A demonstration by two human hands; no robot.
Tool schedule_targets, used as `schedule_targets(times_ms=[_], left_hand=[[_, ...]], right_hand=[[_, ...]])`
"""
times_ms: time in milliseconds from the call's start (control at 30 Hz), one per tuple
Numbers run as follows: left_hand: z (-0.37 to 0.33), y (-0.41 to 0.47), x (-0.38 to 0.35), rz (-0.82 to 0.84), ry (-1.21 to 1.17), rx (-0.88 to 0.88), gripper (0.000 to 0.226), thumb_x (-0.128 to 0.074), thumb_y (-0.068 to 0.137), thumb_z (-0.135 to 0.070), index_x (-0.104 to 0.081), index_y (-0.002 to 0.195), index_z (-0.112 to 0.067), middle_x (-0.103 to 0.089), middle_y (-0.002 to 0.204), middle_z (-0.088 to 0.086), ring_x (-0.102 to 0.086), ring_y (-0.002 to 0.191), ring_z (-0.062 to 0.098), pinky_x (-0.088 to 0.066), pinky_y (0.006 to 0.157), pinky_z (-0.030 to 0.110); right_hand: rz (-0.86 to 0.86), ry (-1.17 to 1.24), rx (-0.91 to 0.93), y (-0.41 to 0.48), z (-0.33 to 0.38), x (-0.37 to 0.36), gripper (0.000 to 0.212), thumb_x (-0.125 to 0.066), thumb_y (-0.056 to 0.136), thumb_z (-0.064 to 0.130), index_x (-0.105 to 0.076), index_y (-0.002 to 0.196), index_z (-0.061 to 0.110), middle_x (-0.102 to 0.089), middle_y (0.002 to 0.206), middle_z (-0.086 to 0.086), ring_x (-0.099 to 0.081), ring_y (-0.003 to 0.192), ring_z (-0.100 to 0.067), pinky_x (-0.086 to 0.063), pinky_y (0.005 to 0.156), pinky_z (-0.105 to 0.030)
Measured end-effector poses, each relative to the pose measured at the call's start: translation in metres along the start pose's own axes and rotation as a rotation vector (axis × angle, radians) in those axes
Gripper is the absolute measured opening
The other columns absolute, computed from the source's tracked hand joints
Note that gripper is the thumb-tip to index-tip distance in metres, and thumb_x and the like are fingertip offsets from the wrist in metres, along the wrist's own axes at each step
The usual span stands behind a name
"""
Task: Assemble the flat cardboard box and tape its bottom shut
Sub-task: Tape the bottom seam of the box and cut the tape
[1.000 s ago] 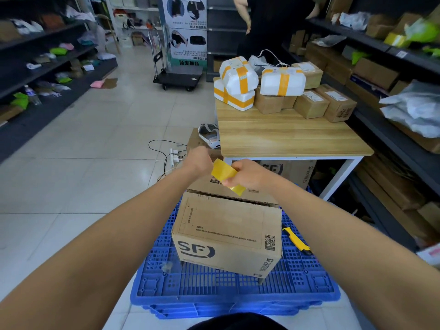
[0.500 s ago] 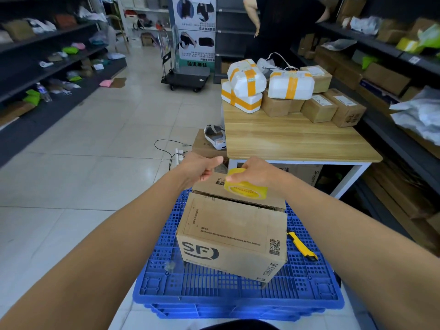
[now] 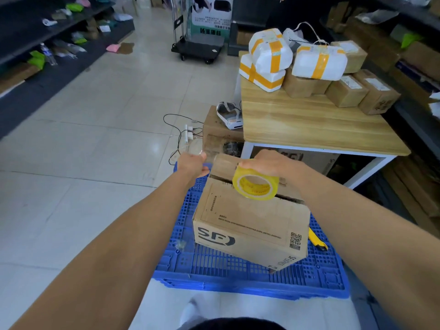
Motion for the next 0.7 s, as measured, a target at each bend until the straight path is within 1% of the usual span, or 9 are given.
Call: schedule_targets(times_ms=[67, 100, 167, 233, 367, 467, 600, 633, 700], left_hand=[[0.006, 0.005, 0.004, 0.037, -0.014, 0.124, 0.015, -0.050, 0.095, -0.021, -0.049, 0.098, -0.006, -0.052, 0.068, 0.000, -0.046, 0.048, 0.008, -0.036, 0.048, 0.019], [0.014, 0.011, 0.006, 0.006, 0.024, 0.101, 0.025, -0.050, 0.095, -0.025, -0.048, 0.110, -0.005, -0.049, 0.066, -0.001, -0.043, 0.049, 0.009, -0.033, 0.047, 0.018], [0.021, 0.018, 0.005, 0.038, -0.109, 0.115, 0.039, -0.051, 0.094, -0.023, -0.047, 0.122, 0.004, -0.052, 0.069, 0.004, -0.053, 0.058, 0.014, -0.048, 0.053, 0.019], [0.026, 0.023, 0.007, 0.024, -0.024, 0.134, 0.040, -0.051, 0.095, -0.017, -0.048, 0.122, 0.011, -0.059, 0.080, 0.011, -0.063, 0.068, 0.023, -0.058, 0.060, 0.031], [0.032, 0.031, 0.010, 0.027, 0.018, 0.154, 0.038, -0.048, 0.096, -0.017, -0.049, 0.122, 0.011, -0.060, 0.088, 0.015, -0.062, 0.072, 0.026, -0.058, 0.067, 0.037], [0.038, 0.032, 0.010, 0.042, 0.020, 0.175, 0.039, -0.045, 0.098, -0.019, -0.048, 0.121, 0.012, -0.060, 0.083, 0.015, -0.062, 0.067, 0.026, -0.056, 0.070, 0.040], [0.050, 0.038, 0.011, 0.050, 0.041, 0.197, 0.039, -0.040, 0.100, -0.020, -0.046, 0.125, 0.010, -0.063, 0.092, 0.022, -0.059, 0.059, 0.024, -0.054, 0.058, 0.033], [0.052, 0.039, 0.011, 0.050, 0.032, 0.210, 0.034, -0.039, 0.101, -0.019, -0.048, 0.121, 0.007, -0.064, 0.090, 0.021, -0.058, 0.057, 0.025, -0.054, 0.052, 0.032], [0.058, 0.045, 0.011, 0.018, 0.008, 0.226, 0.024, -0.043, 0.100, -0.018, -0.054, 0.095, 0.002, -0.061, 0.076, 0.018, -0.058, 0.055, 0.028, -0.053, 0.040, 0.030]], right_hand=[[-0.008, -0.036, 0.012, 0.010, 0.002, -0.004, 0.055, -0.050, 0.066, 0.076, -0.052, 0.064, 0.021, -0.051, 0.071, 0.001, -0.049, 0.060, -0.014, -0.032, 0.054, -0.030], [-0.018, -0.037, 0.012, 0.015, 0.003, -0.006, 0.054, -0.053, 0.067, 0.074, -0.053, 0.066, 0.020, -0.052, 0.073, 0.001, -0.051, 0.062, -0.014, -0.033, 0.053, -0.030], [-0.020, -0.028, 0.000, 0.024, 0.006, -0.013, 0.051, -0.057, 0.069, 0.072, -0.051, 0.069, 0.021, -0.050, 0.074, 0.002, -0.051, 0.064, -0.013, -0.032, 0.052, -0.030], [-0.004, -0.044, -0.020, 0.032, 0.008, -0.022, 0.050, -0.058, 0.072, 0.070, -0.047, 0.070, 0.022, -0.047, 0.074, 0.003, -0.048, 0.063, -0.012, -0.031, 0.051, -0.029], [-0.030, -0.126, -0.046, 0.044, 0.019, -0.032, 0.055, -0.056, 0.074, 0.069, -0.047, 0.087, 0.016, -0.044, 0.076, 0.005, -0.047, 0.065, -0.011, -0.032, 0.049, -0.028], [-0.033, -0.220, -0.027, 0.048, 0.030, -0.035, 0.053, -0.055, 0.077, 0.064, -0.052, 0.073, 0.012, -0.049, 0.071, 0.003, -0.049, 0.062, -0.013, -0.032, 0.048, -0.028], [-0.020, -0.262, -0.024, 0.052, 0.039, -0.041, 0.042, -0.055, 0.077, 0.060, -0.044, 0.063, 0.023, -0.050, 0.070, 0.003, -0.047, 0.060, -0.013, -0.031, 0.047, -0.027], [-0.017, -0.271, -0.021, 0.053, 0.041, -0.042, 0.041, -0.055, 0.077, 0.059, -0.041, 0.062, 0.024, -0.049, 0.069, 0.003, -0.046, 0.060, -0.013, -0.030, 0.047, -0.027], [-0.026, -0.300, -0.010, 0.056, 0.044, -0.044, 0.038, -0.055, 0.077, 0.056, -0.038, 0.062, 0.026, -0.048, 0.067, 0.004, -0.046, 0.058, -0.012, -0.030, 0.047, -0.027]])
Point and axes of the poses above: each hand's wrist, its own y-axis towards the middle knuckle, its own x-axis out of the back of the hand, z = x × y, the point moved 2 cm from there along y, towards the middle knuckle
